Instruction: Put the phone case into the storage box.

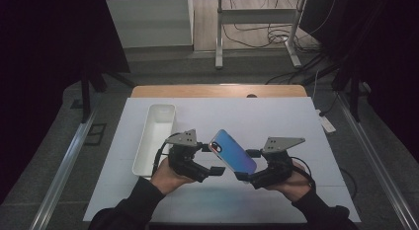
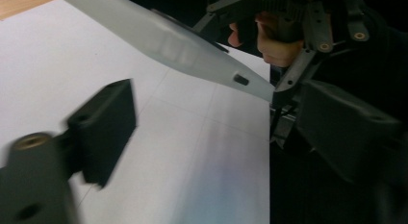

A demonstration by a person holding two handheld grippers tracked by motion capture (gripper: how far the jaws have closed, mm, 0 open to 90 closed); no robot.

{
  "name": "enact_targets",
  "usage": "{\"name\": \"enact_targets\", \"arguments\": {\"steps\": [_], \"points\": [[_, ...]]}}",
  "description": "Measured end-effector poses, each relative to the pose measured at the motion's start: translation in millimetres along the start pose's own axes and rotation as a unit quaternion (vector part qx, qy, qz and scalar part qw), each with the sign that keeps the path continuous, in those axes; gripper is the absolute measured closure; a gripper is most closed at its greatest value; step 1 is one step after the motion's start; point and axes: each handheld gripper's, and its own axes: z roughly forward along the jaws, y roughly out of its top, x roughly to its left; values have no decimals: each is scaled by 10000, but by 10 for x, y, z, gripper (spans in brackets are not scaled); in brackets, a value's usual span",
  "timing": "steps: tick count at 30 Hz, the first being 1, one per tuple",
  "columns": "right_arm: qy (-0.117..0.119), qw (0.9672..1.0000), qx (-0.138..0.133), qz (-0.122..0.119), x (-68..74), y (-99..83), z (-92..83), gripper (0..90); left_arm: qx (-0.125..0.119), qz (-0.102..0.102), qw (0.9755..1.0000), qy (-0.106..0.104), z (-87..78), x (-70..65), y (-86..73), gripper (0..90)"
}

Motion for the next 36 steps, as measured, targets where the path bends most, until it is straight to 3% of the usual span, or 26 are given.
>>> {"name": "enact_targets", "arguments": {"steps": [5, 12, 20, 28, 36], "points": [[34, 10000, -1, -2, 2, -2, 6, 169, -56, -11, 9998, -185, -27, 8, -9, 369], [60, 10000, -6, -16, 6, -2, 10, 169, -77, -87, 9994, -315, -43, 31, -16, 506], [95, 10000, 2, -24, 8, -4, 19, 169, -137, -200, 9981, -574, -53, 56, -24, 633], [177, 9998, -8, -51, 12, -8, 29, 169, -105, -171, 9973, -712, -46, 53, -25, 726], [415, 9991, -4, -26, -17, -24, 44, 169, -116, -130, 9949, -991, -49, 66, -33, 789]]}}
